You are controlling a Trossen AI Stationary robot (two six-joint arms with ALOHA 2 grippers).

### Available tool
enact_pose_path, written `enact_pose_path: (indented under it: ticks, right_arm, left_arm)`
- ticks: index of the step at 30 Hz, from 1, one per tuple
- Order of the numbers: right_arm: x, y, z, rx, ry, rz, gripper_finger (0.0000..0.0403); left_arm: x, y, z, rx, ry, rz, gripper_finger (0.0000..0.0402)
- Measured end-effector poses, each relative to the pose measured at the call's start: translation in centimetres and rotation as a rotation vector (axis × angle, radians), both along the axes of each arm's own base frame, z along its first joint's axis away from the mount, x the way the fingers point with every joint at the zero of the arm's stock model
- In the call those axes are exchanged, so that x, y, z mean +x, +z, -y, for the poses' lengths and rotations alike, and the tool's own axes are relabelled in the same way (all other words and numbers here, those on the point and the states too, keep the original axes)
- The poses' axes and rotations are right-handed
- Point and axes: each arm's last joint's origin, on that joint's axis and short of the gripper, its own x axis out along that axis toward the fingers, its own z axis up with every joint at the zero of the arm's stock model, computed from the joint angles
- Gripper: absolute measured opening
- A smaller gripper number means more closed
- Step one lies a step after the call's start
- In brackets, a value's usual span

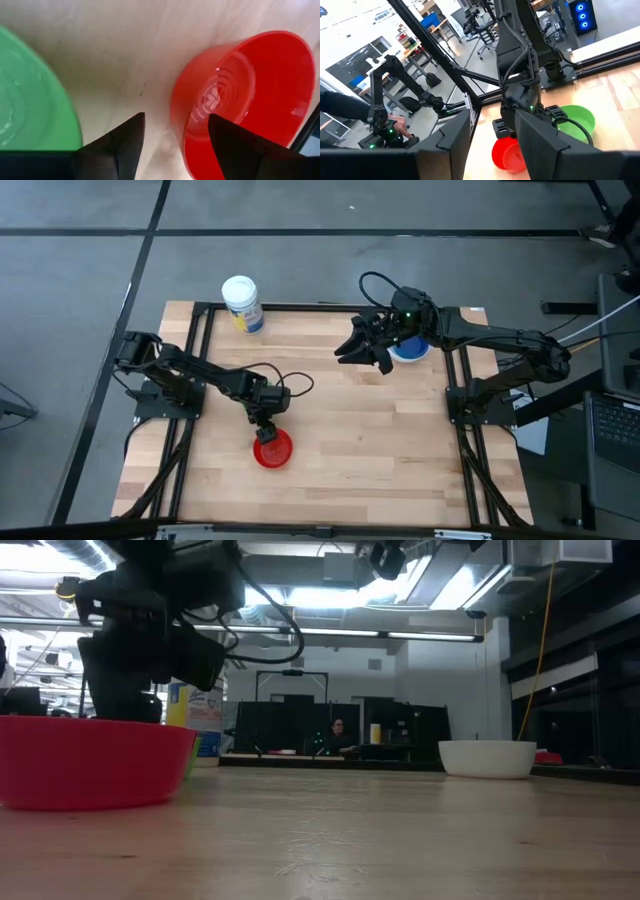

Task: Nest bowls inside each other
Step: Stack the red bowl on the blue bowl

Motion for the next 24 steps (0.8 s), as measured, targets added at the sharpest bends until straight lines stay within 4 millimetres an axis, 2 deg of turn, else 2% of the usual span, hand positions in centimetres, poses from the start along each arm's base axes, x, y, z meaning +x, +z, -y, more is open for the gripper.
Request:
enact_pose_path:
  ticks: [2, 4, 6, 8, 13, 16, 18, 21, 24]
  right_arm:
    - [0.0, 0.0, 0.0, 0.0, -0.001, 0.0, 0.0162]
    - [0.0, 0.0, 0.0, -0.001, -0.009, -0.001, 0.0162]
    - [0.0, 0.0, 0.1, -0.003, -0.018, 0.0, 0.0158]
    - [0.0, 0.0, 0.2, -0.004, -0.022, 0.002, 0.0152]
    - [0.0, 0.1, 0.4, -0.007, -0.034, 0.008, 0.0139]
    - [0.0, 0.2, 0.5, -0.008, -0.039, 0.018, 0.0137]
    - [0.0, 0.2, 0.5, -0.01, -0.037, 0.024, 0.014]
    - [-0.1, 0.3, 0.5, -0.014, -0.008, 0.035, 0.0149]
    - [-0.2, 0.4, 0.5, 0.027, 0.042, 0.028, 0.0159]
  left_arm:
    - [-0.1, 0.0, 0.0, 0.006, -0.021, 0.002, 0.0182]
    - [-0.1, 0.0, 0.0, 0.007, -0.03, 0.006, 0.0123]
    - [0.0, 0.0, 0.0, 0.005, -0.029, 0.008, 0.0044]
    - [0.2, 0.1, 0.0, 0.002, -0.017, 0.028, 0.0014]
    - [2.0, 1.6, 0.2, -0.043, 0.001, 0.166, 0.0005]
    - [3.5, 3.6, 0.2, -0.041, 0.032, 0.252, 0.0004]
    - [4.7, 5.7, -0.2, -0.023, 0.057, 0.32, 0.0004]
    - [5.6, 8.9, -1.8, 0.082, 0.056, 0.345, 0.0004]
    - [4.7, 11.3, -4.6, 0.231, 0.051, 0.203, 0.0003]
